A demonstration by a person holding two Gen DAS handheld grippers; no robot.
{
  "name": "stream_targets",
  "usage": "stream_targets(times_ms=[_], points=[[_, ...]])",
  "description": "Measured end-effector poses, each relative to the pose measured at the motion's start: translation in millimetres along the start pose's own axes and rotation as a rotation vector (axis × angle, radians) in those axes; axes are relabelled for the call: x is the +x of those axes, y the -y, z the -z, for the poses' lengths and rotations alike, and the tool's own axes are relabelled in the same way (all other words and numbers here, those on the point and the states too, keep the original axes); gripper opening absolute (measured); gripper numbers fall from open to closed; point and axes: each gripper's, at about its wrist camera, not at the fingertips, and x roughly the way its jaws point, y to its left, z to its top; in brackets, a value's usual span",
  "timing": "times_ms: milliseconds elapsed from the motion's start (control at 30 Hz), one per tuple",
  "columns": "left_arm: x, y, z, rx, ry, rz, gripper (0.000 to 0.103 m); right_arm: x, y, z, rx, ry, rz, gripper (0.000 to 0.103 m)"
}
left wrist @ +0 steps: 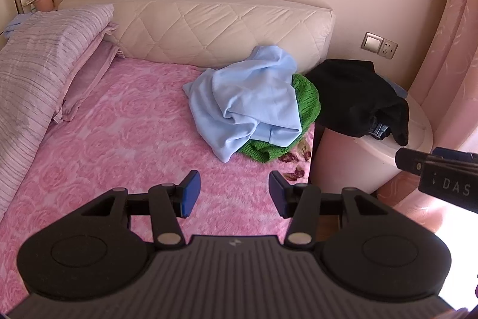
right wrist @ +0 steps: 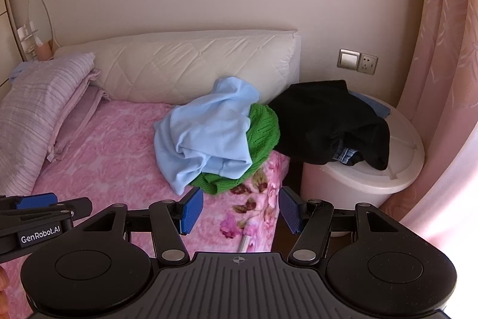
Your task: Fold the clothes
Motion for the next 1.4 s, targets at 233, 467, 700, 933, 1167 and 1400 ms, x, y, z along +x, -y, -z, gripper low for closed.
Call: stream_targets(times_ms=[233, 467, 700, 933, 1167, 1400], points=[[16, 9, -13, 0.005, -0.009, 0.001, 0.046, 14, 12, -10, 0.018, -0.010, 0.001, 0.060], [36, 9, -26, -0.019, -0.029, -0.005, 0.047, 33, 17, -20, 0.021, -0.006, -0.015, 0.060], [62, 12, -43, -0.043, -0.062, -0.014, 0.047, 67, 25, -38, 0.010, -0.027, -0.042, 0.060], [101, 21, -61, -0.071, -0.115, -0.028, 0.047, 105, 35, -61, -0.016, -0.062, -0.062, 0.060], [141, 26, -83, -0.094, -0.156, -0.040, 0.047, 148, 46, -89, -0.029, -0.103, -0.077, 0.060], [177, 26, -101, -0.113, -0.136, -0.038, 0.047, 195, 50, -115, -0.051, -0.147, -0.094, 0.060]])
